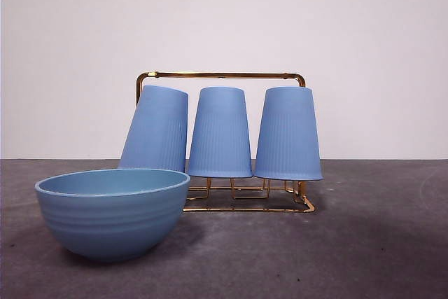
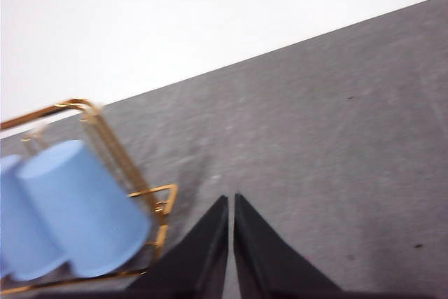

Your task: Right arm lift cup from the cupboard, then place it on the right of the bowl

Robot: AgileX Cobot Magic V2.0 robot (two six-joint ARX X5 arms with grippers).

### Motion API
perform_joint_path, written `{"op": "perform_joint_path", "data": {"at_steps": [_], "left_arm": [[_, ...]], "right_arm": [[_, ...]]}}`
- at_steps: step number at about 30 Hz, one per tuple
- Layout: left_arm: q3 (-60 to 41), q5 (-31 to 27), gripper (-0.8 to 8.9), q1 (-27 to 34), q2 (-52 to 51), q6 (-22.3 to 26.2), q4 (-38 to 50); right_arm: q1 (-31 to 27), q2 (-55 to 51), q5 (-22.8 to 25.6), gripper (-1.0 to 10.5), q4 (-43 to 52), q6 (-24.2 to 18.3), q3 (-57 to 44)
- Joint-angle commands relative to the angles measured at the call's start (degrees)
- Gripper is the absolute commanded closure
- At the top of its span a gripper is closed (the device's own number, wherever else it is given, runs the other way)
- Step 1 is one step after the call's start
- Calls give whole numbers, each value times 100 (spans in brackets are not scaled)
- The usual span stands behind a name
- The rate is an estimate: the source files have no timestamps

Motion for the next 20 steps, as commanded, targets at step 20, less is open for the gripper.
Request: {"op": "perform_joint_path", "data": {"at_steps": [20], "left_arm": [[2778, 1891, 799, -706, 3025, 118, -739]], "right_arm": [[407, 2627, -1932, 935, -1838, -1292, 2955]]}}
